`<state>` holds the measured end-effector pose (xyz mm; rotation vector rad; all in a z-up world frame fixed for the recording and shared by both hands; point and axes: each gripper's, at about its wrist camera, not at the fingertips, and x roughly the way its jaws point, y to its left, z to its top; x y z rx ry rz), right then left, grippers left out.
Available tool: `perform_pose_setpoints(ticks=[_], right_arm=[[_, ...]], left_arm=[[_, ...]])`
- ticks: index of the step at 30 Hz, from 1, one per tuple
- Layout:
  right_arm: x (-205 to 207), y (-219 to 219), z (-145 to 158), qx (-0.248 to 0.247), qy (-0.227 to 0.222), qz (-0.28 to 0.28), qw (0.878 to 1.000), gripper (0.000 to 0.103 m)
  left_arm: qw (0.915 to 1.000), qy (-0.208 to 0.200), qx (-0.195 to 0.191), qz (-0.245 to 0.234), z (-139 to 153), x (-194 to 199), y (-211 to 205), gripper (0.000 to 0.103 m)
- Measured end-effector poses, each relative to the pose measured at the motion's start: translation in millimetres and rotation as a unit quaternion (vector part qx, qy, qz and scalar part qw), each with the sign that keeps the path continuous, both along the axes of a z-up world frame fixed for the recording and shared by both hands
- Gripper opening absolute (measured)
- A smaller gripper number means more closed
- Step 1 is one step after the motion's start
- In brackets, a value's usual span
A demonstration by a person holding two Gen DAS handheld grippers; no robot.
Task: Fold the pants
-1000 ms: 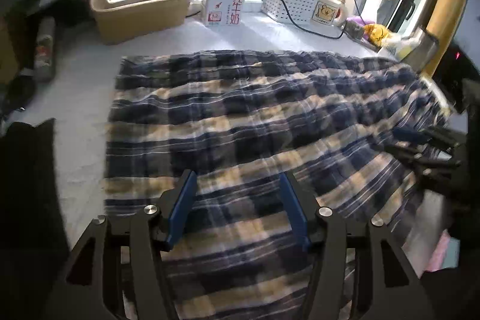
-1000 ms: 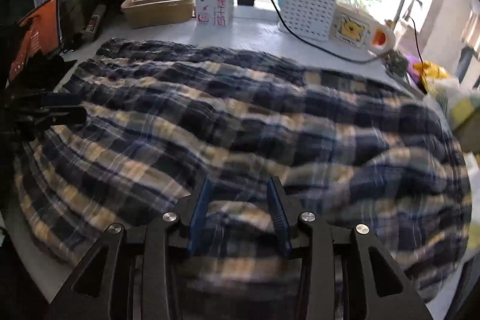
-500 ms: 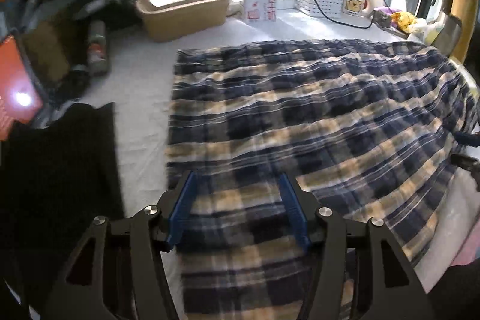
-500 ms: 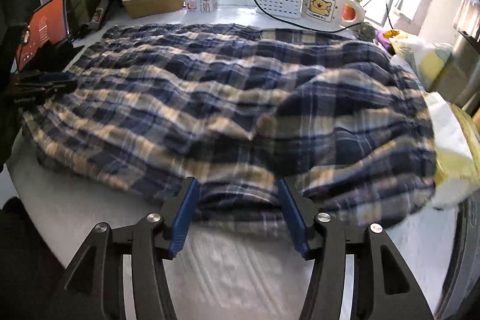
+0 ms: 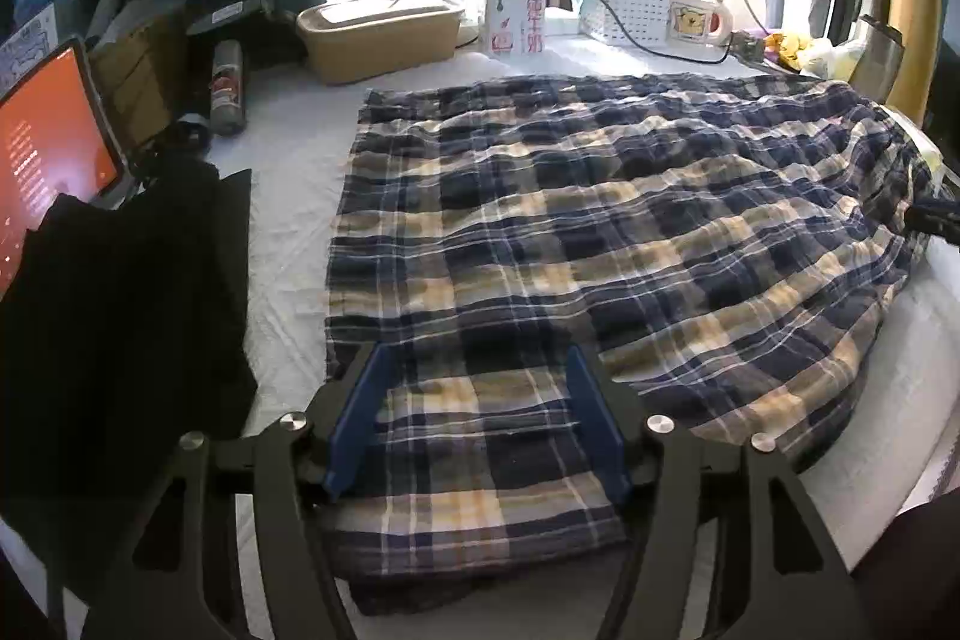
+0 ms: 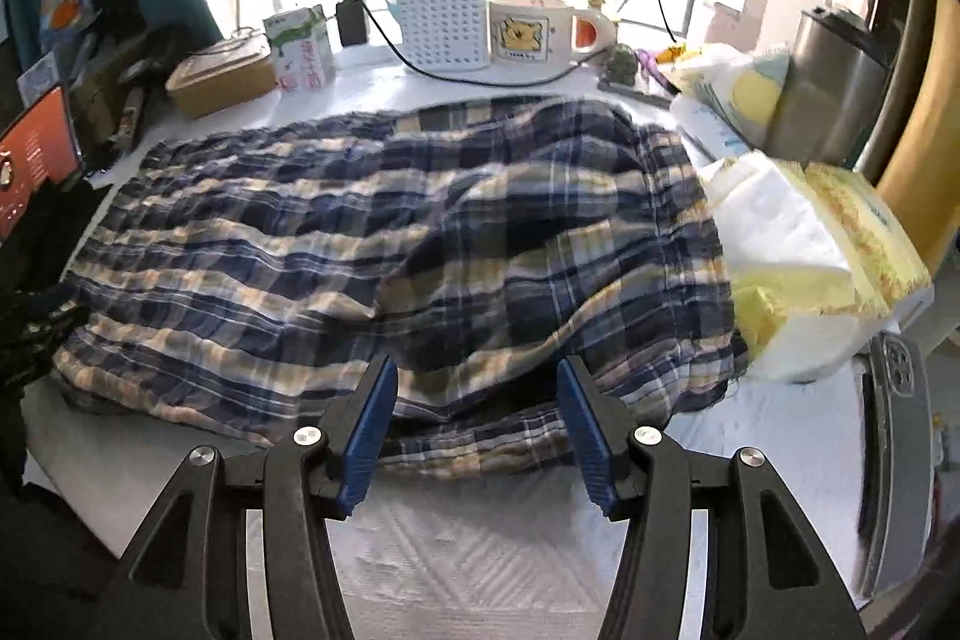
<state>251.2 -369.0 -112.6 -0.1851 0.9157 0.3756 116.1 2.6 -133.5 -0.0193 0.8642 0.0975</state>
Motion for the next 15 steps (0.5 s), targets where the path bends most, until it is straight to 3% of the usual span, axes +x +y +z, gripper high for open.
perform_pose_setpoints(ticks=[8,15], right_arm=[[-12.3,-7.8,-4.6,-0.034,-0.008,-0.014,0.999,0.057],[-11.7,-38.4,-11.9,-0.037,-0.01,-0.082,0.996,0.058]], left_arm=[[0.9987,0.012,0.016,0.046,17.3,-16.8,27.3,0.067],[0.995,-0.043,-0.011,0.09,54.2,-12.8,60.0,0.067]])
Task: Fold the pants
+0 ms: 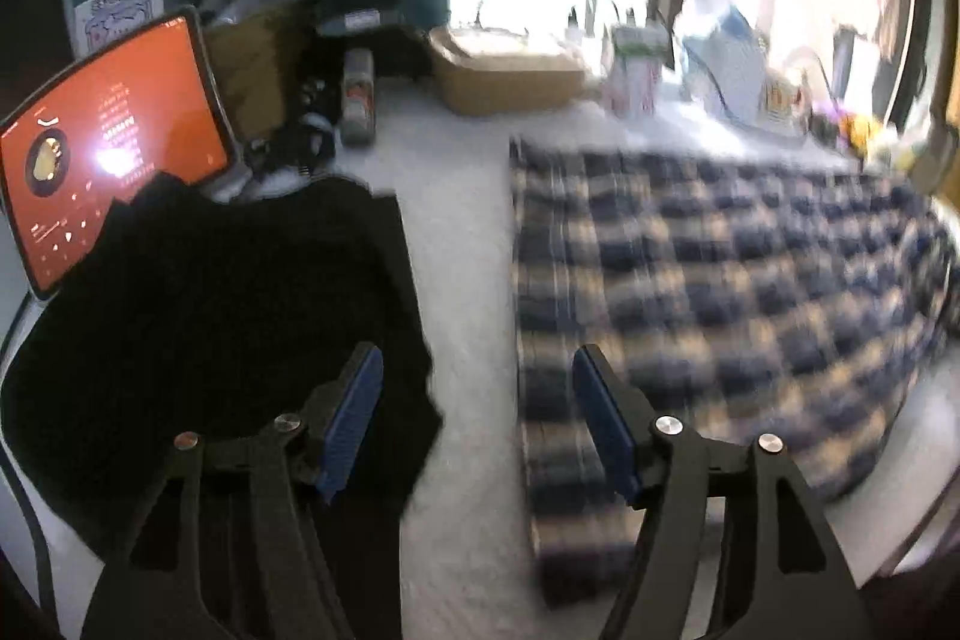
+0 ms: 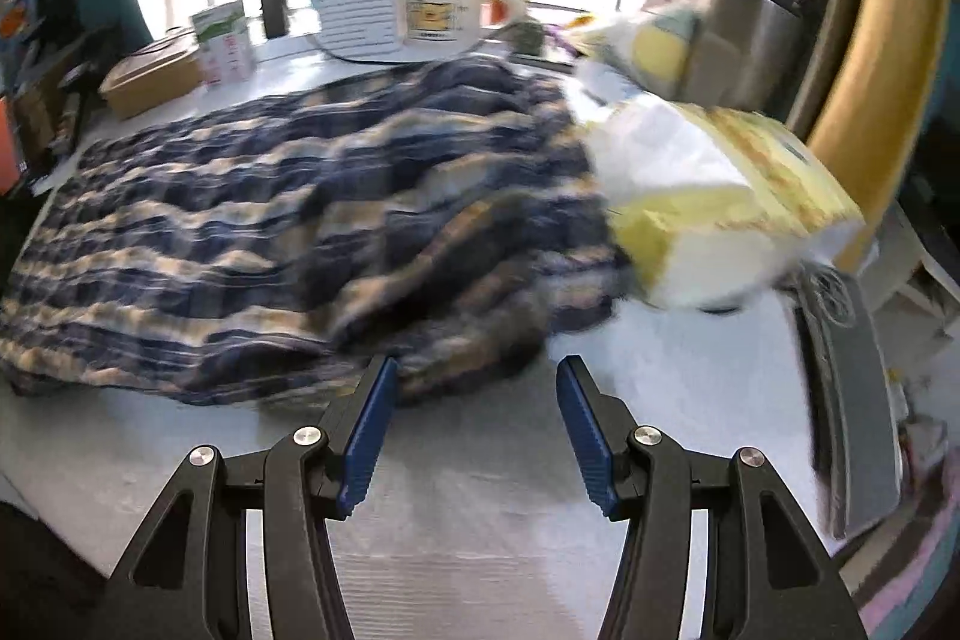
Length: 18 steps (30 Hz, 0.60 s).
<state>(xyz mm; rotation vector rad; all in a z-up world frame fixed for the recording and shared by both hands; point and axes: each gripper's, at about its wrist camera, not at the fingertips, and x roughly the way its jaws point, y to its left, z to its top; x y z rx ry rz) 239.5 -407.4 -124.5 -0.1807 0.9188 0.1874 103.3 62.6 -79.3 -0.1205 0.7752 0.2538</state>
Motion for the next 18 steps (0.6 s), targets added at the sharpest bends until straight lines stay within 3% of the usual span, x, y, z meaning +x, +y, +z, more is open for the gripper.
perform_pose_setpoints(ticks=[1,5,8,10,18], right_arm=[[0.1,-3.2,-0.7,0.003,0.002,-0.006,1.0,0.058],[1.1,-19.3,-0.7,0.054,0.007,-0.016,0.998,0.076],[8.6,-30.4,-3.6,0.151,0.027,-0.021,0.988,0.078],[14.5,-35.2,-7.7,0.187,0.035,-0.03,0.981,0.078],[50.5,-38.1,-12.5,0.27,0.024,-0.083,0.959,0.089]], left_arm=[[0.9999,-0.011,-0.008,0.0,9.0,6.8,0.6,0.067],[0.9994,-0.022,-0.009,-0.024,14.6,26.7,-6.8,0.067],[0.9985,-0.019,0.0,-0.051,14.0,44.9,-18.5,0.067],[0.998,-0.019,0.001,-0.06,9.9,49.0,-23.0,0.067],[0.9975,-0.018,0.009,-0.067,8.3,66.0,-18.7,0.067]])
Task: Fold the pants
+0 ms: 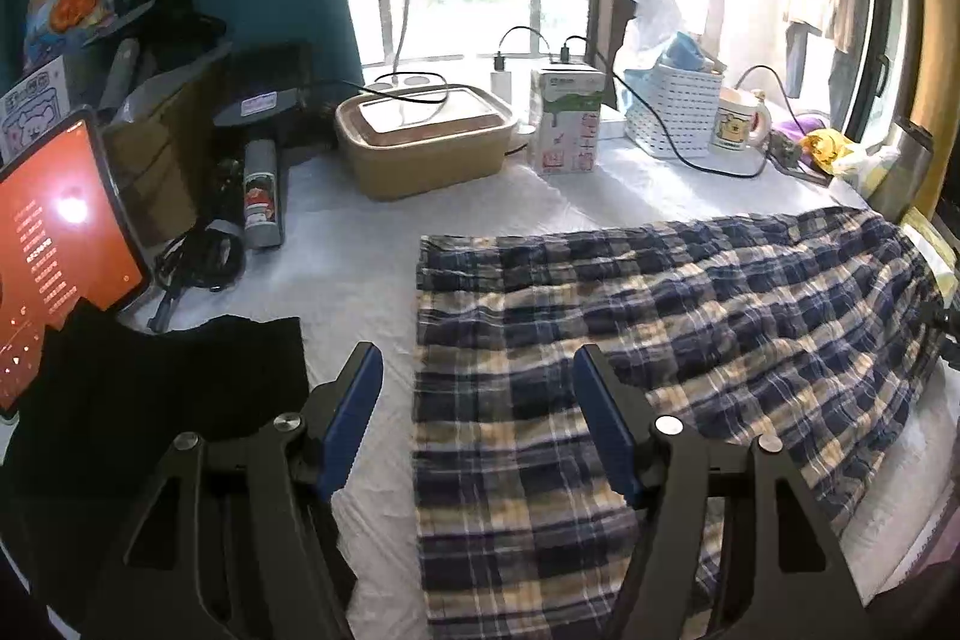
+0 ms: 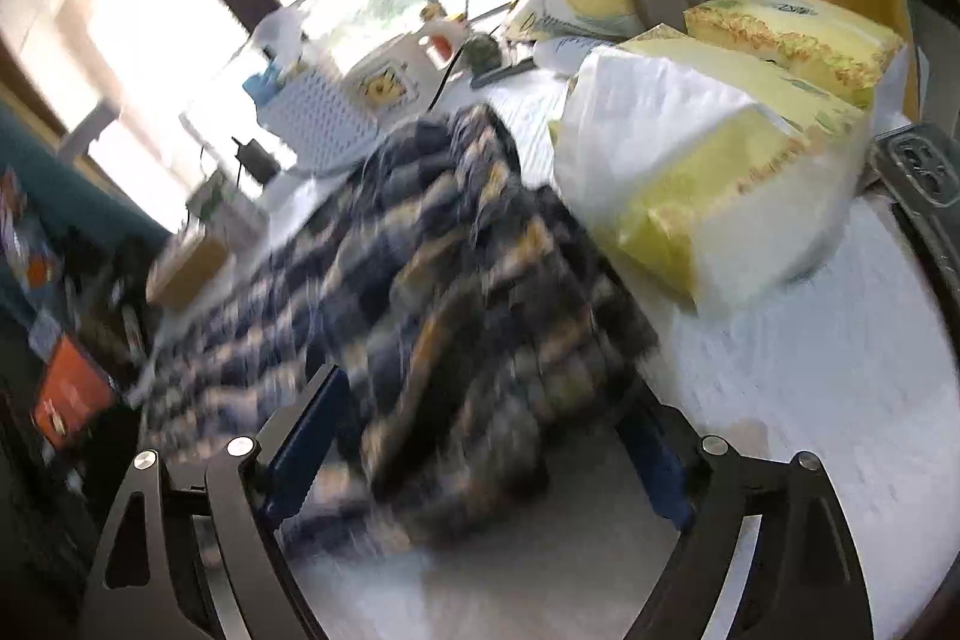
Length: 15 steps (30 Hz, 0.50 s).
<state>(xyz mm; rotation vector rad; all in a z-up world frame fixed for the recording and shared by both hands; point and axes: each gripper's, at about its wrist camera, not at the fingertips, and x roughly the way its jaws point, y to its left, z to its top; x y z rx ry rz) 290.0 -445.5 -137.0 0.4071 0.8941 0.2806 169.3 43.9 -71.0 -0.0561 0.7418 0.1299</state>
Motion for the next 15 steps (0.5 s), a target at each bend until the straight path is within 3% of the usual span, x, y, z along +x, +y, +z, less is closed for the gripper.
perform_pose_setpoints(ticks=[2,3,5,9,15], right_arm=[[10.9,3.1,-1.2,0.022,0.005,-0.013,1.0,0.084],[15.3,5.6,-2.0,0.033,0.008,-0.009,0.999,0.059],[22.6,8.8,-4.2,0.042,0.015,-0.007,0.999,0.032],[27.6,20.7,0.2,0.039,0.008,0.002,0.999,0.028],[28.8,44.0,41.6,0.019,-0.055,0.024,0.998,0.025]], left_arm=[[1.0,0.001,-0.004,0.006,-0.5,1.0,5.0,0.067],[0.9999,0.002,-0.007,0.01,-1.1,2.5,8.7,0.067],[0.9999,0.002,-0.011,0.013,-2.3,2.9,13.0,0.067],[0.9997,-0.002,-0.018,0.016,-3.7,2.2,18.7,0.067],[0.9993,-0.011,-0.032,0.014,-5.0,0.4,28.9,0.067]])
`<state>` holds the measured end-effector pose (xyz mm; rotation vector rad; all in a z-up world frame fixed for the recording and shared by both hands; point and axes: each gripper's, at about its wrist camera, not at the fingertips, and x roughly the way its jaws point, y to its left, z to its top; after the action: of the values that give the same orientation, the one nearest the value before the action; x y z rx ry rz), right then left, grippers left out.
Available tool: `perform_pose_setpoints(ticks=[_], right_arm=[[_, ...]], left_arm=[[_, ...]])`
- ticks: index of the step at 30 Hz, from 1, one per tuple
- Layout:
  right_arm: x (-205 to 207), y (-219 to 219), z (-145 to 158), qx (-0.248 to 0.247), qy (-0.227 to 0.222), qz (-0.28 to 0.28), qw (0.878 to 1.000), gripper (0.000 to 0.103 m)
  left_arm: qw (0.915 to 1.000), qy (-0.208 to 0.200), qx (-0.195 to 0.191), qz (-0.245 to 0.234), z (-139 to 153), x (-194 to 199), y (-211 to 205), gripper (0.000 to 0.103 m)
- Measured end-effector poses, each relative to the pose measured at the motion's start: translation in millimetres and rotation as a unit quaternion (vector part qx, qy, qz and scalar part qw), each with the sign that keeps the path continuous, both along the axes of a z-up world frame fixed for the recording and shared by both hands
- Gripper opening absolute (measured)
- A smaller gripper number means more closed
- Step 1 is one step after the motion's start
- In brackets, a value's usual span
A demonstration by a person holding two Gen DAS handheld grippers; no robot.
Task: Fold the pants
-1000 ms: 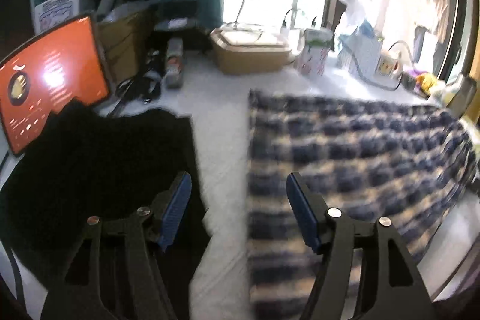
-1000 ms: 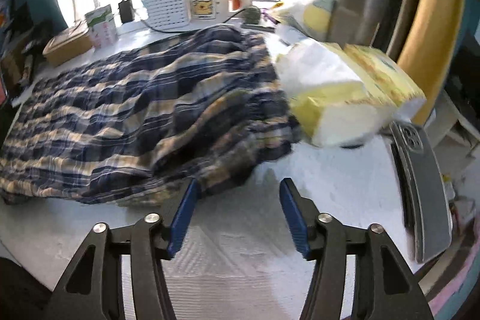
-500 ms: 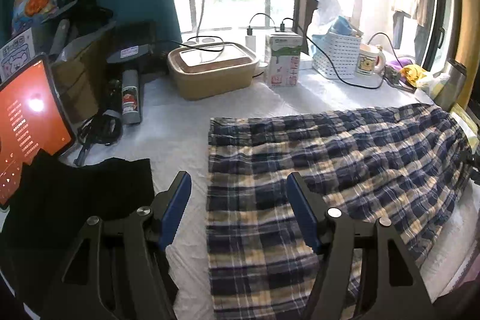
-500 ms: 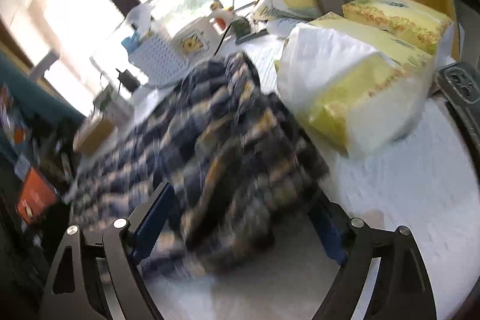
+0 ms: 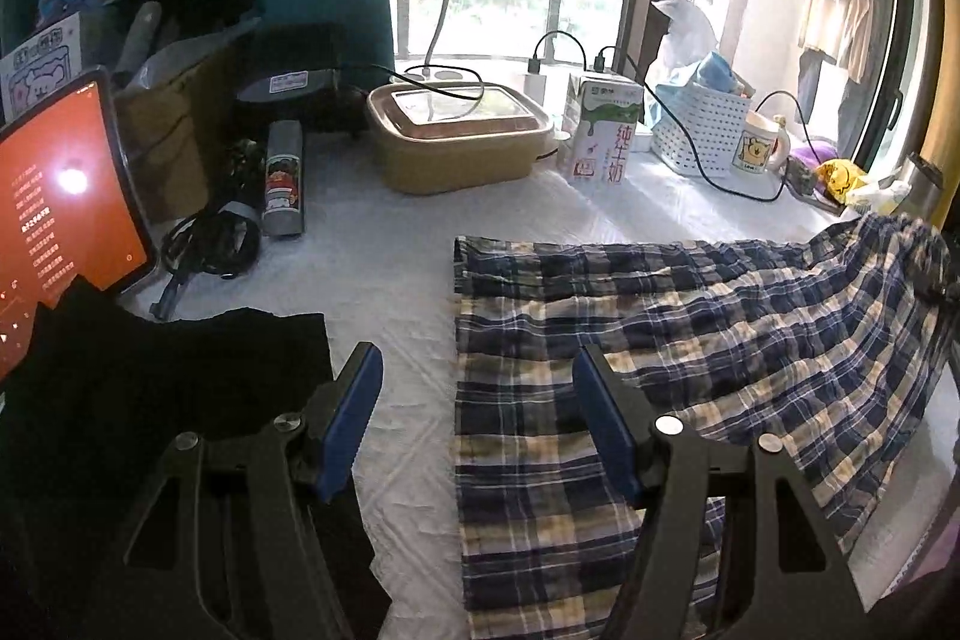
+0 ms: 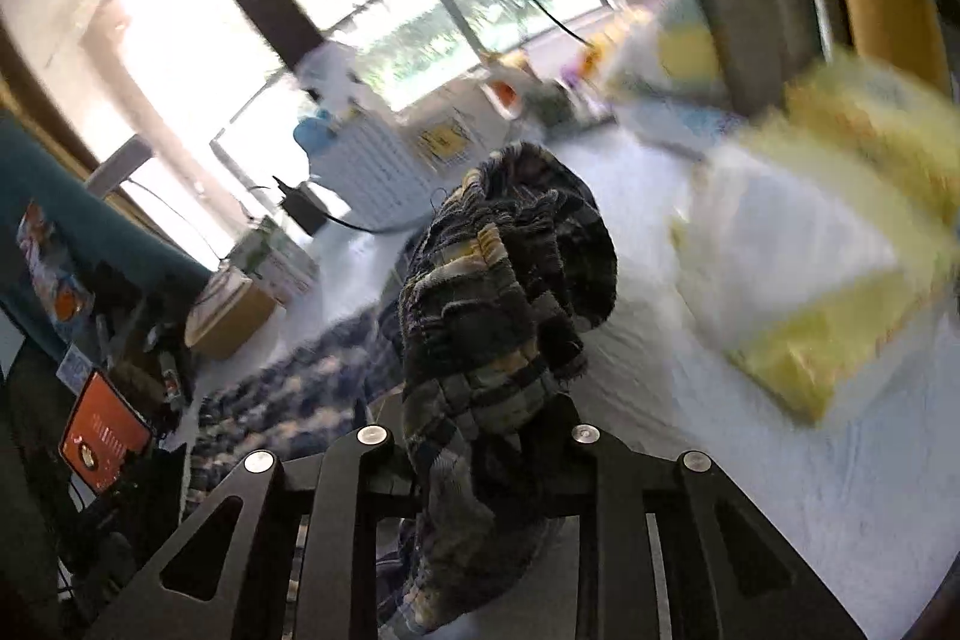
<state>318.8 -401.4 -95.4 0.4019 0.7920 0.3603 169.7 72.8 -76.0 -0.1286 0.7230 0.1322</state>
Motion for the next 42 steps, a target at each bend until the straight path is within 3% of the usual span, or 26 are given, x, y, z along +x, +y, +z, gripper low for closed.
perform_pose_setpoints(ticks=[11,15,20,26,35,37,39,42], right_arm=[[2.2,94.7,54.3,-0.023,-0.067,0.091,0.993,0.022],[0.7,145.3,62.5,-0.043,-0.078,0.136,0.987,0.021],[-0.8,203.1,62.1,-0.032,-0.074,0.194,0.978,0.021],[-3.6,280.1,45.2,-0.05,-0.065,0.251,0.965,0.021],[-7.1,355.7,-11.3,-0.093,0.016,0.301,0.949,0.022],[-11.2,357.8,-15.0,-0.095,0.025,0.304,0.948,0.033],[-16.1,356.1,-14.4,-0.079,0.028,0.314,0.946,0.072],[-25.9,350.2,-12.5,-0.062,0.034,0.331,0.941,0.075]], left_arm=[[0.9986,-0.026,-0.039,0.023,-3.0,-20.4,36.6,0.067],[0.9969,-0.031,-0.054,0.047,-6.3,-29.7,57.3,0.067],[0.9957,-0.034,-0.063,0.059,-7.2,-40.3,76.3,0.067],[0.9949,-0.04,-0.066,0.065,-4.3,-51.5,94.7,0.067],[0.9947,-0.042,-0.066,0.067,-2.8,-62.8,103.5,0.067],[0.9949,-0.037,-0.067,0.065,-3.9,-61.5,103.7,0.067],[0.9949,-0.037,-0.07,0.062,-3.3,-59.1,103.7,0.067],[0.9945,-0.039,-0.08,0.056,0.4,-52.5,101.7,0.067]])
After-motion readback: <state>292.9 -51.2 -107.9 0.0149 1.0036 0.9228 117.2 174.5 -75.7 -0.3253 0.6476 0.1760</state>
